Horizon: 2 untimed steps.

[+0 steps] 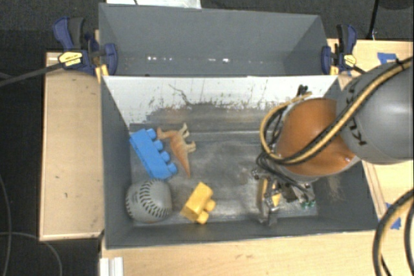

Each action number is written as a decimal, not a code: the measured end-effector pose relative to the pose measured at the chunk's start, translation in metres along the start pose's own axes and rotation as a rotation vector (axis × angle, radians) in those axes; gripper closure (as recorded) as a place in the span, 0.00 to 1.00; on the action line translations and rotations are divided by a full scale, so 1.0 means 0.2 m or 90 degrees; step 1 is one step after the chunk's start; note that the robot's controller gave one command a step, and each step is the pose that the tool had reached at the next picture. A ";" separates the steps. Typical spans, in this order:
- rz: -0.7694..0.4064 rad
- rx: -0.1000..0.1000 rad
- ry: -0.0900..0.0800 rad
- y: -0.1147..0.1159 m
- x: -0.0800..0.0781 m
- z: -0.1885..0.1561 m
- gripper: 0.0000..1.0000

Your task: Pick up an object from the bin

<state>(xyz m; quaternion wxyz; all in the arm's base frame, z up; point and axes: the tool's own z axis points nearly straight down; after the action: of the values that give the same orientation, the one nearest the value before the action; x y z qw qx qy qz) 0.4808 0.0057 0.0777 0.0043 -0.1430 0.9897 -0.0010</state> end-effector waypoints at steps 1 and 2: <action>-0.002 -0.003 0.002 -0.16 0.06 -0.05 0.00; -0.059 -0.002 0.004 -0.42 0.00 -0.08 0.00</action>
Offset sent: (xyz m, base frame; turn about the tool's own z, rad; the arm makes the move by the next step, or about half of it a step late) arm 0.0332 -0.0968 0.0184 -0.1177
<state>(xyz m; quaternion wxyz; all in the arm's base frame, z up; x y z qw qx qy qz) 0.5040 -0.0754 0.0941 0.0011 -0.1884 0.9821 0.0000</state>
